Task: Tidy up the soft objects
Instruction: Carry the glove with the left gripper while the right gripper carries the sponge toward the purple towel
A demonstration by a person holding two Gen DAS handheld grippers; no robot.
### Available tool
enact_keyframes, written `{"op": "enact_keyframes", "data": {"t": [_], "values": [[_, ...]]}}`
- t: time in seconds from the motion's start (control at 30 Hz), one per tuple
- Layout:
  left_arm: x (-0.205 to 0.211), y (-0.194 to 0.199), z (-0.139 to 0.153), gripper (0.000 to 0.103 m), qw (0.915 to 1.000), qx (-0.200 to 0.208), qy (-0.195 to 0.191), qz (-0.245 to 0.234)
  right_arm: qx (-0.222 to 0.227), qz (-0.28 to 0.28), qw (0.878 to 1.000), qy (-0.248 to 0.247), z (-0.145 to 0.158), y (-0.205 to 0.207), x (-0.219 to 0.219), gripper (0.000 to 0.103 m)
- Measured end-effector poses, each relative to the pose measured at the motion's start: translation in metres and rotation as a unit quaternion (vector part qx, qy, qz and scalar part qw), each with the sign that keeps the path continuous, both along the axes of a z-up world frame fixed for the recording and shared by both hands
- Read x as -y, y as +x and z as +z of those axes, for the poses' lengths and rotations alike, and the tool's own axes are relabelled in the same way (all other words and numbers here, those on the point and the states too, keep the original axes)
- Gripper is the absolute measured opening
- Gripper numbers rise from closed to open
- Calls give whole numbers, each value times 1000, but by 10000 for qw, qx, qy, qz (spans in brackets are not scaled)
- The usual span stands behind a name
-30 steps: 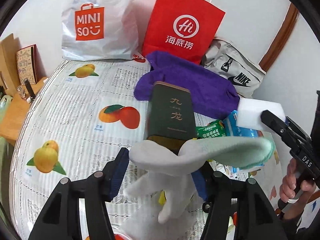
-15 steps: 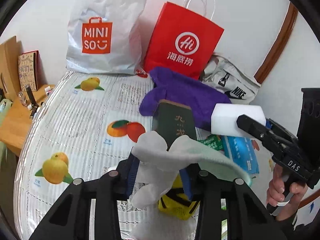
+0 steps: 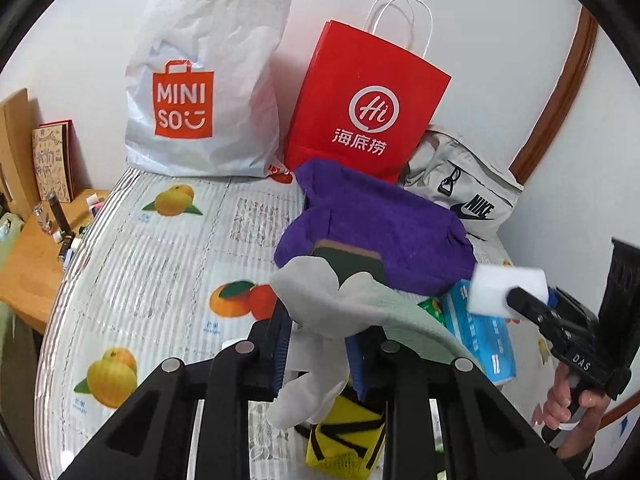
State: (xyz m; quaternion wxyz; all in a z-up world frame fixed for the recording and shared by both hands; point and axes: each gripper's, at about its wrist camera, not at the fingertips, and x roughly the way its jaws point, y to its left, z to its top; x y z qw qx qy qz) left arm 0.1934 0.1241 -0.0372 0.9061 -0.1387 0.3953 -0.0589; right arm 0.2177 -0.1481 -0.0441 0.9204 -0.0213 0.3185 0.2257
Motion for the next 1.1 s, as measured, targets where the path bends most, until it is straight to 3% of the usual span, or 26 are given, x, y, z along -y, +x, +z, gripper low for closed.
{"op": "enact_keyframes", "data": {"t": [0.53,1.1], "values": [[53,64,19,24,9985,143,190,-501,28,-1150,9933,-55,4,16,102,55],[65,145,21,24,9978,22,391,-532,290,-1279,9908,-323,16,83,107,55]]}}
